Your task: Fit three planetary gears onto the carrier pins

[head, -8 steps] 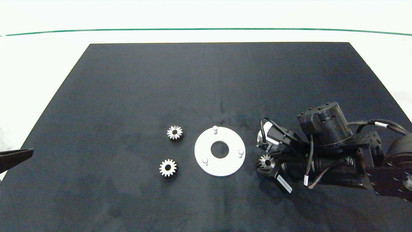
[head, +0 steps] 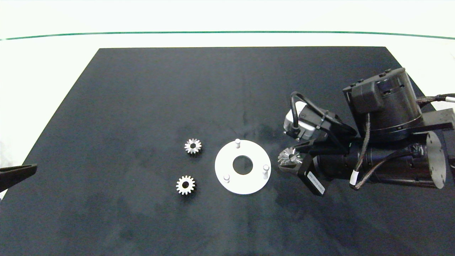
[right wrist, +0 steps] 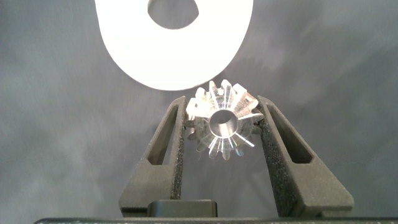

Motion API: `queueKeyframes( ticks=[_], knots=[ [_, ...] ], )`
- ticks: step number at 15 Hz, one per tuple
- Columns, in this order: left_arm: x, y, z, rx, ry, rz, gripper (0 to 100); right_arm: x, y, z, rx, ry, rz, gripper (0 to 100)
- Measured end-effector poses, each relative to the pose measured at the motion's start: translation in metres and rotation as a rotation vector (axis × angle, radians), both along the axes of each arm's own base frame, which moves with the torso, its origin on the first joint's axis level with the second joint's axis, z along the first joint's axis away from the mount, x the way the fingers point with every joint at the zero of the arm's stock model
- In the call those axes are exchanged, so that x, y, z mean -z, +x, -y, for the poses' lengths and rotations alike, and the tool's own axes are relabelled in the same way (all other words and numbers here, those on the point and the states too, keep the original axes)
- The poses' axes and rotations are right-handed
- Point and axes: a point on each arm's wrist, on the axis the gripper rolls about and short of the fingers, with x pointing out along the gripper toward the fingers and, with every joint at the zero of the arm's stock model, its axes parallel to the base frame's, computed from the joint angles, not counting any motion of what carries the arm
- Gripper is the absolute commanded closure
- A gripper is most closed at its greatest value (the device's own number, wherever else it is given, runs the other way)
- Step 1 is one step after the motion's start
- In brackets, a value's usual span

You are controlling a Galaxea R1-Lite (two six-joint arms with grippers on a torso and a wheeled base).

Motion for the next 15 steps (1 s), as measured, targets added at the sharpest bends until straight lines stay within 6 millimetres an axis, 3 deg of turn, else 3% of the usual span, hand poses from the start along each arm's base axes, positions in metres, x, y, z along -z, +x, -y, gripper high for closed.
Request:
queueKeyframes(
  ticks=[3,9,15],
  knots=[
    [0.0,-0.001,0.0,0.001,0.001,0.001,0,-0.01,0.003,-0.013,-0.007,0.016,0.031,75],
    [0.0,-0.003,0.0,0.002,0.004,0.008,0,0.004,0.012,-0.036,-0.019,0.021,-0.019,75],
    [0.0,-0.004,0.0,0.002,0.004,0.011,0,0.016,0.018,-0.043,-0.009,0.012,-0.055,75]
  ],
)
